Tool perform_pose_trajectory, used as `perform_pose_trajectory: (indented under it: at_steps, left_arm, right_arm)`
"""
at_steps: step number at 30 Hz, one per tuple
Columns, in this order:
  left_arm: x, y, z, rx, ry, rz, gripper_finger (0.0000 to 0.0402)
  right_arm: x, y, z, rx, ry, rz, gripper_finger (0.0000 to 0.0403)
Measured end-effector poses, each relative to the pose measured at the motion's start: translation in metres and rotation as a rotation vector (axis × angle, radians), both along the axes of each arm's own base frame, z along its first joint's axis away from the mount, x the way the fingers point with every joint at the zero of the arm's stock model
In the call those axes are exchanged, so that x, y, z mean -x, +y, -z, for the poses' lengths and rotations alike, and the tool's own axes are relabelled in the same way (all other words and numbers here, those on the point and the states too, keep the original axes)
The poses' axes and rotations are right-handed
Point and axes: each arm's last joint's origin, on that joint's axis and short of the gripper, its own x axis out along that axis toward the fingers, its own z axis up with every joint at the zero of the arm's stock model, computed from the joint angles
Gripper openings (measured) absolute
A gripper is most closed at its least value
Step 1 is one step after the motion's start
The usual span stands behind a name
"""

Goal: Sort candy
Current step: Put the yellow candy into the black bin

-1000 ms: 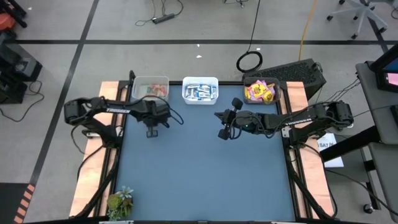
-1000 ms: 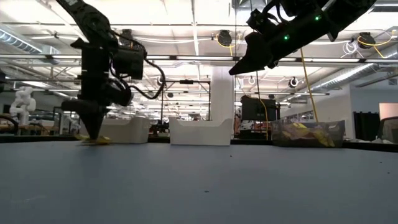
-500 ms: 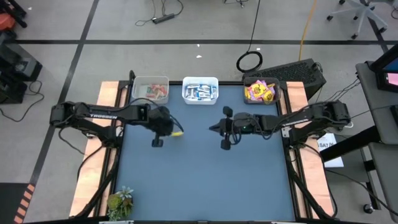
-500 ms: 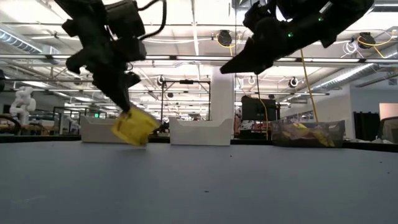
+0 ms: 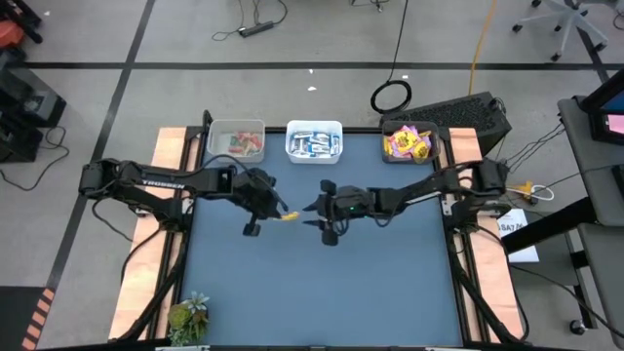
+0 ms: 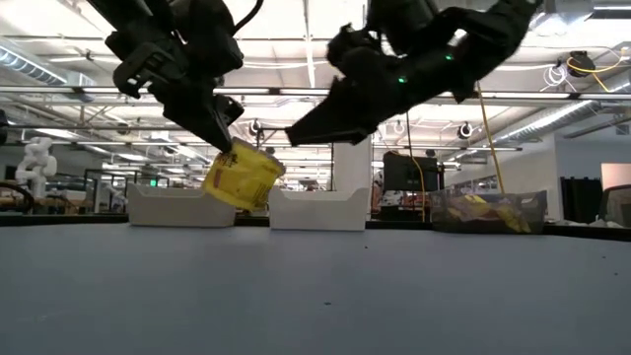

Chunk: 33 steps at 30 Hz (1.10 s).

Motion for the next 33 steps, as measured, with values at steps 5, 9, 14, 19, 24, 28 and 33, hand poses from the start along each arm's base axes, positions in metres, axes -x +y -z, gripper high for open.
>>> perform_pose_trajectory:
  at_steps: [5, 9, 14, 19, 24, 28, 33]
  left_arm:
    - [0.000, -0.002, -0.001, 0.033, -0.008, 0.029, 0.0000]
    - [-0.002, -0.004, -0.002, 0.035, -0.025, 0.044, 0.0000]
    - [-0.002, -0.006, -0.002, 0.038, -0.034, 0.051, 0.0000]
    - [-0.003, -0.005, -0.002, 0.015, -0.033, 0.031, 0.0000]
    - [-0.004, -0.002, -0.003, -0.013, -0.047, -0.028, 0.0021]
    - [-0.005, -0.001, -0.003, -0.004, -0.062, -0.046, 0.0059]
    - [0.003, 0.003, 0.015, 0.004, -0.166, -0.086, 0.0097]
  right_arm:
    - [-0.023, 0.000, 0.000, 0.011, 0.070, 0.000, 0.0194]
    - [-0.040, -0.001, 0.004, 0.018, 0.089, 0.000, 0.0200]
    - [-0.054, -0.001, 0.016, 0.018, 0.140, 0.000, 0.0180]
    - [-0.057, -0.001, 0.017, 0.021, 0.142, -0.002, 0.0104]
    - [-0.057, -0.001, 0.017, 0.033, 0.141, -0.008, 0.0013]
    - [-0.056, 0.000, 0.018, 0.037, 0.155, -0.011, 0.0016]
    - [-0.055, -0.001, 0.018, 0.041, 0.168, -0.006, 0.0005]
